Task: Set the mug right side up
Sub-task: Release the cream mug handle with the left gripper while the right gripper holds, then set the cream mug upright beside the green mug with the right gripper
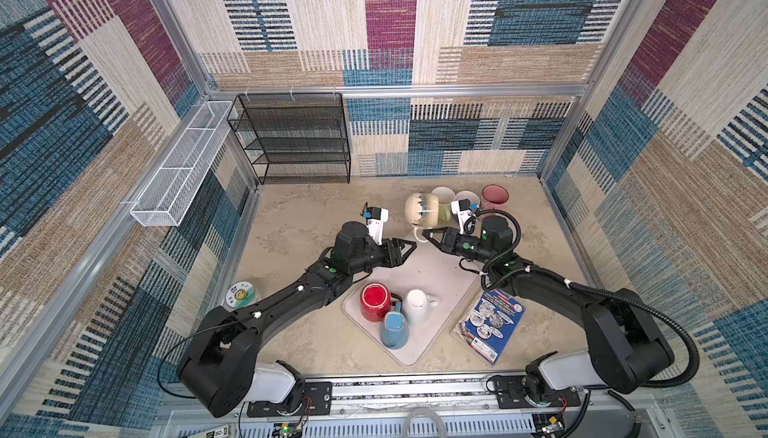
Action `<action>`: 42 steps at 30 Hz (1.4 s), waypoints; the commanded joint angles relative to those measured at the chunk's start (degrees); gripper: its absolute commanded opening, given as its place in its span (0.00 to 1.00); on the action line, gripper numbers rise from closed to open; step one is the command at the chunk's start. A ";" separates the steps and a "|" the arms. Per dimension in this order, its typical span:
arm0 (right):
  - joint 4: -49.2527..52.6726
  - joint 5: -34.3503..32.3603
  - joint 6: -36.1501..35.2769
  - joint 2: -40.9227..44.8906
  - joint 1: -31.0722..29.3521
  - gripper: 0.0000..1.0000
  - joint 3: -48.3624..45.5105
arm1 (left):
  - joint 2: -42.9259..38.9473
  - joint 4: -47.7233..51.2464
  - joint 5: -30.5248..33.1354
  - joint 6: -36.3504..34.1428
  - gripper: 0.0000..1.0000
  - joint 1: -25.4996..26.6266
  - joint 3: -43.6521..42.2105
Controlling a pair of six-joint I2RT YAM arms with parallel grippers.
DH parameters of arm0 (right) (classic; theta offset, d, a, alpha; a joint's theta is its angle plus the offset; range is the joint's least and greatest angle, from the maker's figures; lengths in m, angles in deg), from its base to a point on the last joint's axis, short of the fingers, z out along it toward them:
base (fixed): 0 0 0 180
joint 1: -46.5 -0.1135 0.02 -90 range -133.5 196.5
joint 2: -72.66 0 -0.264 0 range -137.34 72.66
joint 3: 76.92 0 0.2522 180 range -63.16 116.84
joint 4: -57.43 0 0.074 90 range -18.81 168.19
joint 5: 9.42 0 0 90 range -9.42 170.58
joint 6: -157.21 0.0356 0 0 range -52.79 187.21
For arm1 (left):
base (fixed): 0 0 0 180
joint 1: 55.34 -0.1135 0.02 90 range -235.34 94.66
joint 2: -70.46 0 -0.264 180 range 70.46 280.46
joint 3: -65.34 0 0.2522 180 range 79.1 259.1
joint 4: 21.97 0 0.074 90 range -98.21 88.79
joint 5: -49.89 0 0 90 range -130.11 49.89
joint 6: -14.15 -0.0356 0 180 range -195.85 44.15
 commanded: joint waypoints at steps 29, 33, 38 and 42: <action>27.95 -26.02 -23.60 -21.92 -2.78 0.00 28.54 | -17.70 53.21 17.52 -15.04 0.57 -0.11 9.93; 31.42 -31.77 -24.34 -26.41 -4.18 0.00 34.44 | -17.62 56.18 19.21 -16.85 0.56 -0.11 10.84; 34.88 -38.73 -23.90 -31.13 -5.10 0.00 40.56 | -17.72 57.95 19.58 -17.96 0.56 -0.11 11.37; 36.55 -42.35 -22.84 -34.18 -5.37 0.00 44.23 | -17.73 58.25 20.15 -18.80 0.56 -0.12 11.24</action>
